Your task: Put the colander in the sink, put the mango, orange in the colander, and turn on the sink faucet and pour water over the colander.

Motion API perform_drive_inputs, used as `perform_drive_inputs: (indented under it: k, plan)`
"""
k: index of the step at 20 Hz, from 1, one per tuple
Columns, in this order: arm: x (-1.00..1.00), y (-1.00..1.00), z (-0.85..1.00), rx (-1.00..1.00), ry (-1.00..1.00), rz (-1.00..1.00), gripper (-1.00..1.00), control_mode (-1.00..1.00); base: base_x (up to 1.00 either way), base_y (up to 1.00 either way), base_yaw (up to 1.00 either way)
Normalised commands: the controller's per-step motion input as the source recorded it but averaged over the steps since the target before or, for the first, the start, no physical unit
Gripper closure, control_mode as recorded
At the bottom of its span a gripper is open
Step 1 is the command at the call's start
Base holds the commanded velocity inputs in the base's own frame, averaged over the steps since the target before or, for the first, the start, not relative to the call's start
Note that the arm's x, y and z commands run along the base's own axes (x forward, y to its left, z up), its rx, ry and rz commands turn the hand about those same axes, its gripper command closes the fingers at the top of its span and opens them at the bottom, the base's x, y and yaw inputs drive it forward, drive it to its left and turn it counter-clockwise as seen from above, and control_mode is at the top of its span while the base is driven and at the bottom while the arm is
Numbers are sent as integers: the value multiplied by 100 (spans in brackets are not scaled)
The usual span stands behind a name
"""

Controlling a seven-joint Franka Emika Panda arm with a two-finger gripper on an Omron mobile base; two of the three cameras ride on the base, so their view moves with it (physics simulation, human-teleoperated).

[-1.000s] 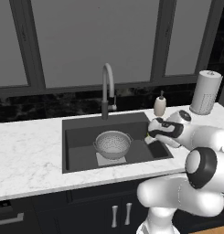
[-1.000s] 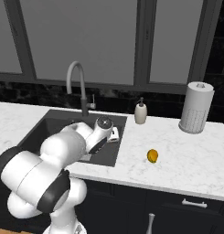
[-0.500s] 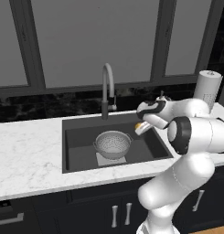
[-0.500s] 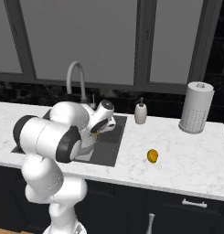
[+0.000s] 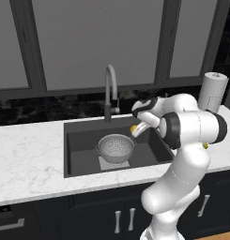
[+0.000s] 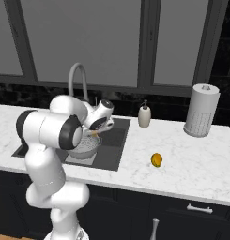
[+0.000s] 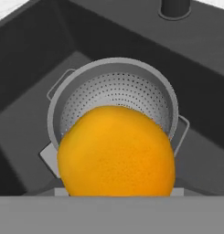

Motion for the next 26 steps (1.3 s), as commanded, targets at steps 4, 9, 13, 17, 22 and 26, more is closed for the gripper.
perform_drive_inputs:
  k: [4,9,13,17,22,26]
  plan:
    - [3,24,-47,0,0,12,100,-100,0,0,0]
    - [0,21,-46,0,0,12,100,-100,0,0,0]
    - [4,19,-41,0,0,13,100,-100,0,0,0]
    - [11,19,-28,0,0,12,100,-100,0,0,0]
    - [15,15,-29,0,0,11,100,-100,0,0,0]
    - [16,14,-23,0,0,7,100,-100,0,0,0]
